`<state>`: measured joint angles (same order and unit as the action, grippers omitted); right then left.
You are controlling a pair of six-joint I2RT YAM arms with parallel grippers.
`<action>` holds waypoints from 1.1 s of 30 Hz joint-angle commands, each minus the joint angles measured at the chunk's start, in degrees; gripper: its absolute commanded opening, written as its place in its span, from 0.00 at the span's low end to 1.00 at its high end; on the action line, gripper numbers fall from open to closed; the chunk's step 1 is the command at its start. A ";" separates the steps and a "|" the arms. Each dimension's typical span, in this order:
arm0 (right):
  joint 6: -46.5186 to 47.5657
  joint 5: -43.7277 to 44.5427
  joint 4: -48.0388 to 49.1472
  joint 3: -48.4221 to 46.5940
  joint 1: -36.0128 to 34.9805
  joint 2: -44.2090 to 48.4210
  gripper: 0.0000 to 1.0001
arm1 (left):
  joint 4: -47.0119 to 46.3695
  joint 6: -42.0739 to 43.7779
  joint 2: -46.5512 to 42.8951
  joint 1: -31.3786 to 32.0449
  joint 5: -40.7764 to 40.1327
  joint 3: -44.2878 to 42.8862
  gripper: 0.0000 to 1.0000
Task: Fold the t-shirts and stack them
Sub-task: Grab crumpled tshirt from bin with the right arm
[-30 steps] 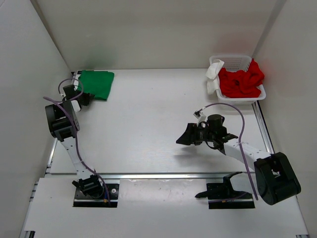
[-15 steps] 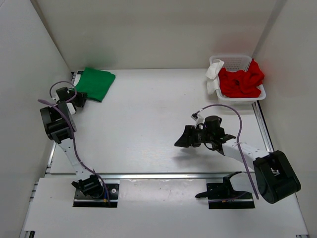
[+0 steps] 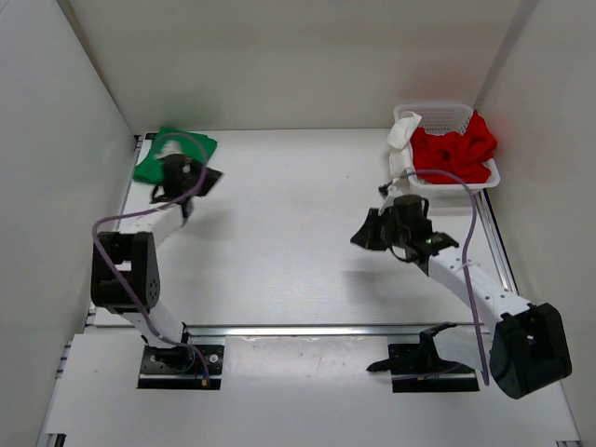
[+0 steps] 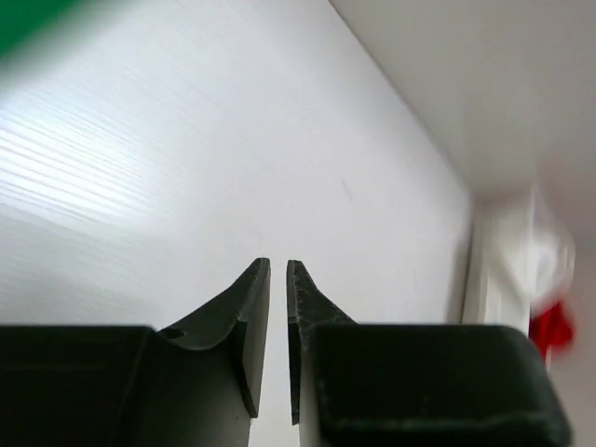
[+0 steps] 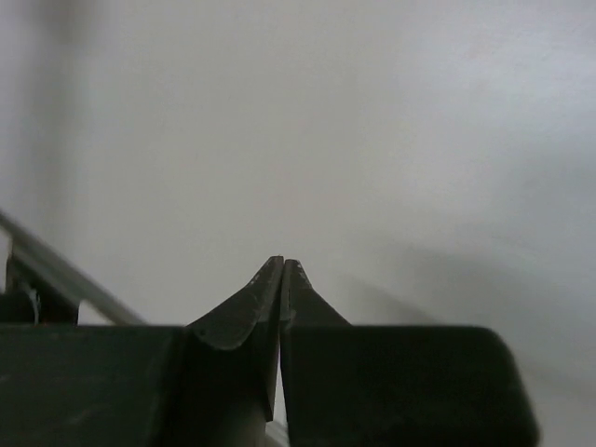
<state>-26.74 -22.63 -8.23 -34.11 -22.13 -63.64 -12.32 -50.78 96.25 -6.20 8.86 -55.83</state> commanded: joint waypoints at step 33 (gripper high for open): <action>19.09 21.75 -16.65 -77.59 35.31 -60.89 0.58 | -1.22 18.00 -20.13 51.64 2.82 25.78 0.36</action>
<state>-11.11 -2.09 -23.86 -108.14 15.09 -122.83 -10.33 -32.45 76.66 45.84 10.11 -29.23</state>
